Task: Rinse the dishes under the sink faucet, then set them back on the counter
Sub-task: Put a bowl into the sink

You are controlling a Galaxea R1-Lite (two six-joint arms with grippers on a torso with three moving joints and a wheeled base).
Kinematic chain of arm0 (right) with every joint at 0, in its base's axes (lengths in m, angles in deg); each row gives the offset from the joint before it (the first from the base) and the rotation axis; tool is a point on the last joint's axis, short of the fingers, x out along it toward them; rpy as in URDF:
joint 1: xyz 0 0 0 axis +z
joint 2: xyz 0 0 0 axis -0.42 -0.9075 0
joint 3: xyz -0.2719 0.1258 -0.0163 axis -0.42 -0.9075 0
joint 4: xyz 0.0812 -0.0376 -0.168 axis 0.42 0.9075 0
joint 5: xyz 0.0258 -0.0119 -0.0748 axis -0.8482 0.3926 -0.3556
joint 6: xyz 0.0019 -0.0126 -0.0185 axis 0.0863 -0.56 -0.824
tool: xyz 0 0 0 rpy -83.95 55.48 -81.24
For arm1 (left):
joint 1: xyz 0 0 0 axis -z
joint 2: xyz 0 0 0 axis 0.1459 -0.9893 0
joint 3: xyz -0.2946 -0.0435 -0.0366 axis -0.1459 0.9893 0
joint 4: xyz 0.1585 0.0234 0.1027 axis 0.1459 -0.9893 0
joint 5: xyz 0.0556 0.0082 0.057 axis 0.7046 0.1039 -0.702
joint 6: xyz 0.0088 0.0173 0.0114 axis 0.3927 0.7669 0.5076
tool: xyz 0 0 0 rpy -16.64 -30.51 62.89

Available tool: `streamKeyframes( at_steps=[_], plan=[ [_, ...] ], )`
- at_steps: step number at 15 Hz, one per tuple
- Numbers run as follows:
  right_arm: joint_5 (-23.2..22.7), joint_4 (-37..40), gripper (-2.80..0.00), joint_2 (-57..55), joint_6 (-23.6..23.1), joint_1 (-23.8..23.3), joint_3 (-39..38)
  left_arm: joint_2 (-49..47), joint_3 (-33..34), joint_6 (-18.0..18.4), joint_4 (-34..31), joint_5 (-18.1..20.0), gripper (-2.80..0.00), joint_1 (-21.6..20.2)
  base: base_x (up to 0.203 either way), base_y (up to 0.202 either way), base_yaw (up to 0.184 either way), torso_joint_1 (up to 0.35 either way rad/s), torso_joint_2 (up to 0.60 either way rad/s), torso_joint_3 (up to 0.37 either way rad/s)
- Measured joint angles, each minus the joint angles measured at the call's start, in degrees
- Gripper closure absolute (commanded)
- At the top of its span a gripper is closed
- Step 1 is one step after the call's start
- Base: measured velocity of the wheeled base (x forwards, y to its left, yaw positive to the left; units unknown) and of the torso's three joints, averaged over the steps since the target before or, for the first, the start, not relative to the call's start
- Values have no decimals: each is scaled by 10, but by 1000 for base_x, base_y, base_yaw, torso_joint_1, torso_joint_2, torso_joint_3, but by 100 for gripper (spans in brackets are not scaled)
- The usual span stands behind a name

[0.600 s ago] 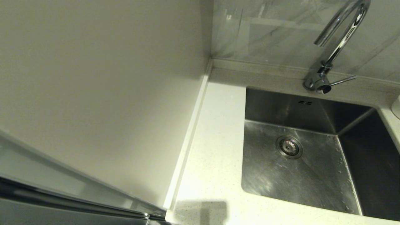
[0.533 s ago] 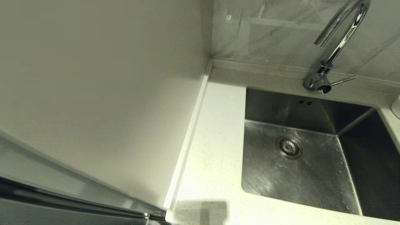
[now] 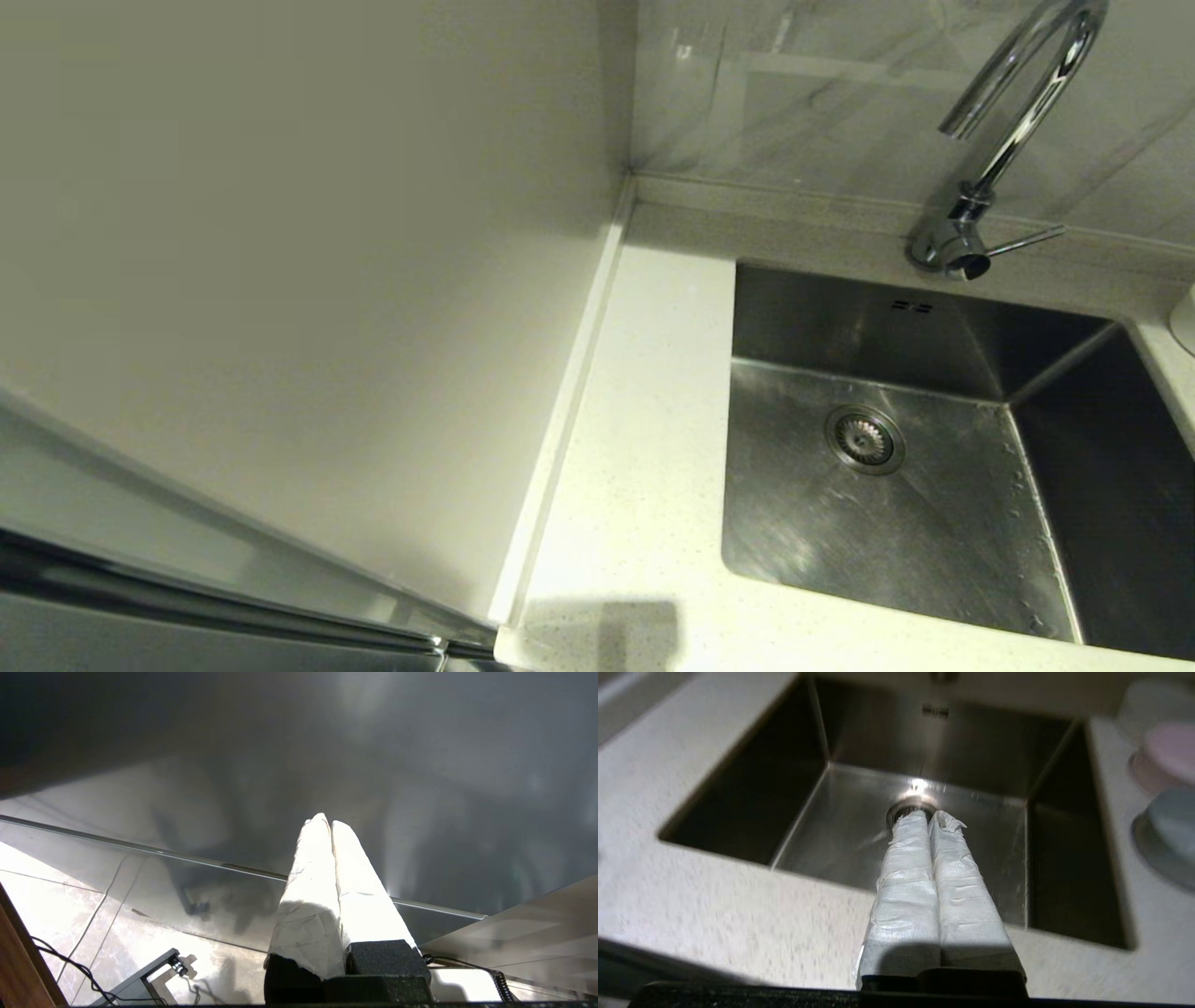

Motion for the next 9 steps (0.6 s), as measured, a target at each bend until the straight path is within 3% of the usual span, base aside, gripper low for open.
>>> streamKeyframes(
  at_steps=[4, 9],
  plan=[
    [19, 56, 0, -95, -11, -8, 130, 0, 0, 0, 0, 0, 0, 0, 0, 0, 0, 0, 0, 0],
    [38, 108, 0, -381, -32, -68, 388, 0, 0, 0, 0, 0, 0, 0, 0, 0, 0, 0, 0, 0]
  ],
)
